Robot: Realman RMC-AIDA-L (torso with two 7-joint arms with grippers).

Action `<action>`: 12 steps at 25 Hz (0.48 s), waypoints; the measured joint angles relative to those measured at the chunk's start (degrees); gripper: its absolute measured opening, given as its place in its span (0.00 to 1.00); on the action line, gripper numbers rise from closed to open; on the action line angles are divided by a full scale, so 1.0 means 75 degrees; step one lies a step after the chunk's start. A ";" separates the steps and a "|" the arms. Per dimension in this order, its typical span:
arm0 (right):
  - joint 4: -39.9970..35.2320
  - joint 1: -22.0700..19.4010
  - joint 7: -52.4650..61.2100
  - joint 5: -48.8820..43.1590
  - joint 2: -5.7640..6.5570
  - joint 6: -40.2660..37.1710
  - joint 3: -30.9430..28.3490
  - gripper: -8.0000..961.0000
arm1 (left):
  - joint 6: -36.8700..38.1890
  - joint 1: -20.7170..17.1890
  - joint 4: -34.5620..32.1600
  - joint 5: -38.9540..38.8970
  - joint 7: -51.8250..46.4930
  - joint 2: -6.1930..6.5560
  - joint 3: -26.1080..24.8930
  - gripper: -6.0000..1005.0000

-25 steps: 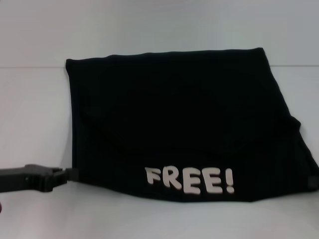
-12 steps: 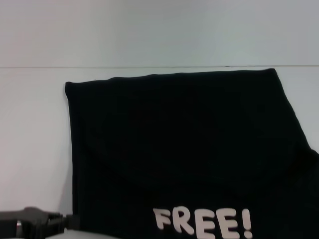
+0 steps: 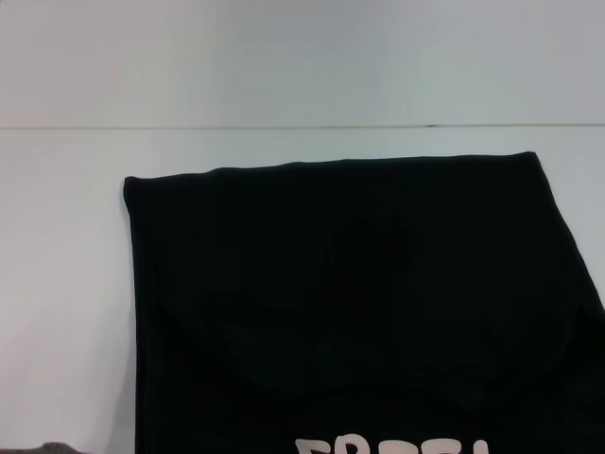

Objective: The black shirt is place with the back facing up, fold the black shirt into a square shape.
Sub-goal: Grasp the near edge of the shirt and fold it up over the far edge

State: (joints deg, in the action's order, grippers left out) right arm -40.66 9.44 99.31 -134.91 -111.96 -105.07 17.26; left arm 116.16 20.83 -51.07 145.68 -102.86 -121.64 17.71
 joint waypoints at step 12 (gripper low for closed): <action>0.0077 0.1104 -0.0213 -0.0096 0.0049 0.0276 -0.0830 0.04 | -0.0687 0.0691 0.0509 -0.0634 -0.0061 0.0256 -0.0514 0.04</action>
State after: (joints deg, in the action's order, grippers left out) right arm -40.08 17.72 97.71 -135.63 -111.59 -103.00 11.04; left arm 111.01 26.01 -47.25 140.93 -103.31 -119.72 13.85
